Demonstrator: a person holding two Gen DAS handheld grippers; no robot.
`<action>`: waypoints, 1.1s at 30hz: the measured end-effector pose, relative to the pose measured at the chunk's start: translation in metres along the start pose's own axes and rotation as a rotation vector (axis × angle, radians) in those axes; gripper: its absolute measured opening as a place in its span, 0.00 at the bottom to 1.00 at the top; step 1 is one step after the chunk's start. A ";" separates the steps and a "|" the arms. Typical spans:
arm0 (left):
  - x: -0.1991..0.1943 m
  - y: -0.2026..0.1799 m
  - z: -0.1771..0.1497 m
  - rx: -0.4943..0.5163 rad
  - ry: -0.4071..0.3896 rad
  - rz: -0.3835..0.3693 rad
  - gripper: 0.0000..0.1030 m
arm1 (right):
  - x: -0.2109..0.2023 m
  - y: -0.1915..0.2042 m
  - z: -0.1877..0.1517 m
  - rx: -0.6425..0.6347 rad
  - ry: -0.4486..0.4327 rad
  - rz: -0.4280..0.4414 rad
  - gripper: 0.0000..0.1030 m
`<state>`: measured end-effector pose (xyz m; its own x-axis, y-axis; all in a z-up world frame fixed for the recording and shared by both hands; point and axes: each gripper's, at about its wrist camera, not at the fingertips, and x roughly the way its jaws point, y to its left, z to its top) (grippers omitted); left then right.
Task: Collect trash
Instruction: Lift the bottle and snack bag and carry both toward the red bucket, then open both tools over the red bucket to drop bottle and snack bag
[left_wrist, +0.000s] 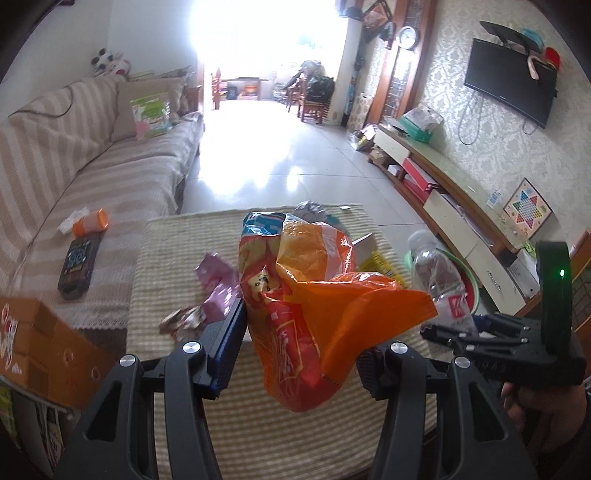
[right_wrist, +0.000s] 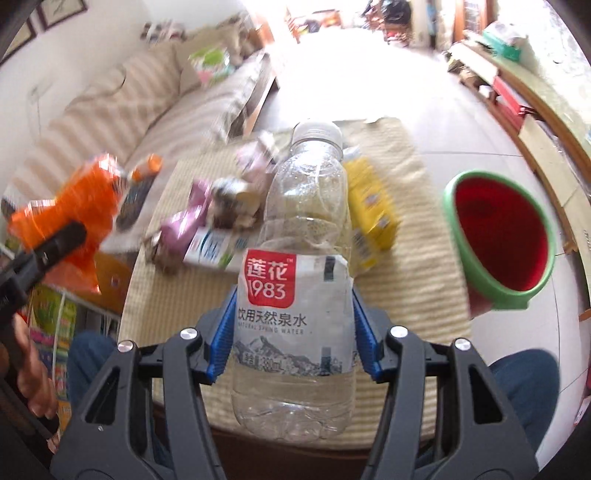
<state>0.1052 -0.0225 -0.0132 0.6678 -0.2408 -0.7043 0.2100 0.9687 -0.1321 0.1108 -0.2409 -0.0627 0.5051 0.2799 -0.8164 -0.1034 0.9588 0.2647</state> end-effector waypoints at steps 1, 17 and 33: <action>0.002 -0.007 0.004 0.015 -0.005 -0.011 0.49 | -0.005 -0.010 0.006 0.012 -0.016 -0.006 0.53; 0.080 -0.151 0.062 0.191 0.043 -0.260 0.49 | -0.056 -0.160 0.055 0.230 -0.184 -0.116 0.53; 0.189 -0.260 0.075 0.196 0.169 -0.396 0.50 | -0.041 -0.259 0.055 0.320 -0.157 -0.125 0.53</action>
<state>0.2299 -0.3243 -0.0595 0.3870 -0.5608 -0.7319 0.5672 0.7706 -0.2905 0.1637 -0.5034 -0.0697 0.6249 0.1264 -0.7704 0.2278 0.9143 0.3348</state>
